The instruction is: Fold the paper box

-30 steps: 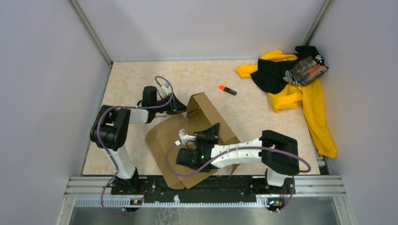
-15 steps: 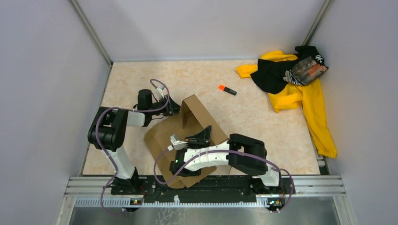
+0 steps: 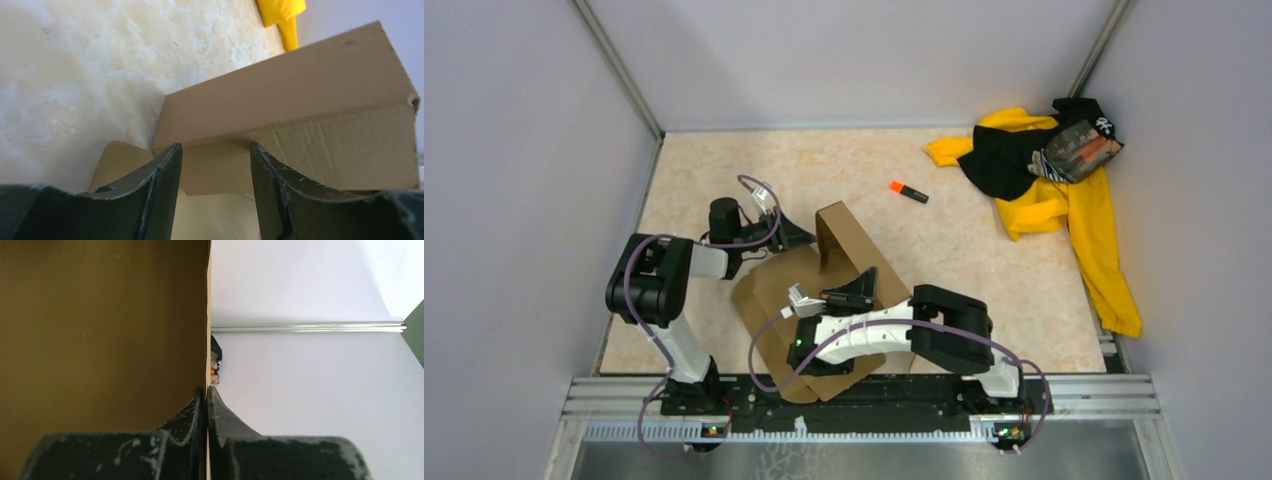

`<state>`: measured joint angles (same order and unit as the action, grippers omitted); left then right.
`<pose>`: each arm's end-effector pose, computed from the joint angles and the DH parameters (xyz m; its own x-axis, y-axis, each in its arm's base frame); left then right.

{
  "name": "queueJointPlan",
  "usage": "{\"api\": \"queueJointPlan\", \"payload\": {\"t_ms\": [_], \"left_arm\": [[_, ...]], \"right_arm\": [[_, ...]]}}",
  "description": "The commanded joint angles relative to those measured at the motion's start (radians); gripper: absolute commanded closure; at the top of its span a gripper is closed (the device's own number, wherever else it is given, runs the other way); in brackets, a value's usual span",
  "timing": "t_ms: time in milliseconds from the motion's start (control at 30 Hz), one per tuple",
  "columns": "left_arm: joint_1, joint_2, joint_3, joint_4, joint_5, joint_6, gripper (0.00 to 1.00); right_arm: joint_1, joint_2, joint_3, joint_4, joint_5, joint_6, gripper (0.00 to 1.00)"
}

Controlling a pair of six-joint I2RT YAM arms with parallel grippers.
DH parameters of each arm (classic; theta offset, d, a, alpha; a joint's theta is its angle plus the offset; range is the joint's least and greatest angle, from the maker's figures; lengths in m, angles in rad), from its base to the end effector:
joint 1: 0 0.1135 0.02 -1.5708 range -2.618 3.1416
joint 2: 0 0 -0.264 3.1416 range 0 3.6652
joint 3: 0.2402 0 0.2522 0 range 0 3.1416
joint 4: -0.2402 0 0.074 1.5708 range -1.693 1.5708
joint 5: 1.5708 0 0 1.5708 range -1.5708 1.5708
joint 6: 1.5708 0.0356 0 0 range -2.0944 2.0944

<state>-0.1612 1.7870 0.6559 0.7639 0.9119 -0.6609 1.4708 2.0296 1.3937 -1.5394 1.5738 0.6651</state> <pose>0.3159 -0.0799 0.1408 -0.7872 -0.2527 -0.5626 0.4351 0.4189 -0.7970 0.0681 0.3224 0.1922 -0.0978 -0.9934 -0.0606 0.0084 0.0600 -0.9982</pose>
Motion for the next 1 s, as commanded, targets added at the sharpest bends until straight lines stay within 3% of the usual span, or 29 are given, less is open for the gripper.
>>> {"api": "queueJointPlan", "payload": {"t_ms": [0,300,667,800,967], "left_arm": [[-0.001,-0.057,-0.024,0.105,0.075,0.007,0.40],[-0.006,-0.091,-0.046,0.103,0.074,0.030,0.37],[-0.049,-0.129,-0.077,0.105,-0.043,0.109,0.33],[-0.081,-0.144,-0.105,0.150,-0.068,0.128,0.32],[-0.120,-0.148,-0.090,0.096,-0.144,0.193,0.33]], "right_arm": [[0.008,-0.043,0.049,0.036,-0.048,0.080,1.00],[0.009,-0.060,0.078,0.037,-0.065,0.080,1.00],[0.008,-0.075,0.077,0.056,-0.107,0.074,1.00],[0.009,-0.112,0.042,0.186,-0.140,-0.067,1.00],[0.006,-0.228,-0.055,0.542,-0.237,-0.384,1.00]]}}
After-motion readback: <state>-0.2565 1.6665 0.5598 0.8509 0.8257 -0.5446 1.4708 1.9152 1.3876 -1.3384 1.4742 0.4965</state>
